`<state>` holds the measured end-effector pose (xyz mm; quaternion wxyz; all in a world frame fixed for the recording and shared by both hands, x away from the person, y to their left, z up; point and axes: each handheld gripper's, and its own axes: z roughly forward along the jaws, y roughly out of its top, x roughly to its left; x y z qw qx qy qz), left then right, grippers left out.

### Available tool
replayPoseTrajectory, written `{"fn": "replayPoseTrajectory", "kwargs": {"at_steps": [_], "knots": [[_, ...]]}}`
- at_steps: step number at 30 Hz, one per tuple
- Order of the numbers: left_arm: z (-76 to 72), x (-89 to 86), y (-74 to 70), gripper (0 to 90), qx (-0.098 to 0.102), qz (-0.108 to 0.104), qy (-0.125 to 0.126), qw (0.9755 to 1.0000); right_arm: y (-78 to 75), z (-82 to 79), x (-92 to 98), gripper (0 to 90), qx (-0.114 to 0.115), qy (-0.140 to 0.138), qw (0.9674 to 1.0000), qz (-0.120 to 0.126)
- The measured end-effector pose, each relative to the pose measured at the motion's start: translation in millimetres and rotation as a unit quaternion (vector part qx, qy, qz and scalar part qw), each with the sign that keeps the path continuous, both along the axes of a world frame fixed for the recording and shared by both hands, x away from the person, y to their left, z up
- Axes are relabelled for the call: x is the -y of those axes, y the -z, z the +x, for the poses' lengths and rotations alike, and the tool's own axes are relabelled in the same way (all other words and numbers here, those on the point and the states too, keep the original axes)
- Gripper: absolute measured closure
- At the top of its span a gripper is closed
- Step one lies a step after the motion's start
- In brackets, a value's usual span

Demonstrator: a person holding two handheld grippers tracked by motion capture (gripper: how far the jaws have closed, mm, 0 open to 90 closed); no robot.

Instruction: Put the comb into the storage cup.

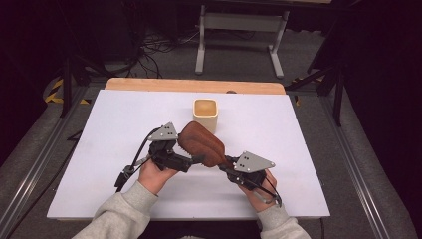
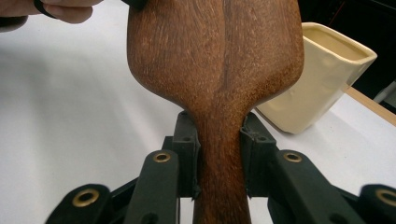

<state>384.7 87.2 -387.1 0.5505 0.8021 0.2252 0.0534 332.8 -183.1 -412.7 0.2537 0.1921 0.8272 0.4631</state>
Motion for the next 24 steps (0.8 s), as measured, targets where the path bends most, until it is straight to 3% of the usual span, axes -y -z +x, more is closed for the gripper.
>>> {"fn": "replayPoseTrajectory", "kwargs": {"at_steps": [12,15,24], "knots": [[-1.0,-4.0,-3.7,26.3,-0.018,-0.006,0.005,0.9998,3.6,1.0,-1.6,71.3,0.009,-0.003,0.9998,-0.019],[-2.0,-6.5,-5.8,33.3,-0.022,-0.014,0.017,0.9995,4.7,1.5,-2.7,70.9,0.009,-0.002,0.9995,-0.029],[-5.8,-6.7,-8.0,47.8,-0.019,-0.003,0.054,0.9984,8.0,2.6,-3.9,68.0,0.010,0.007,0.9986,-0.051]]}}
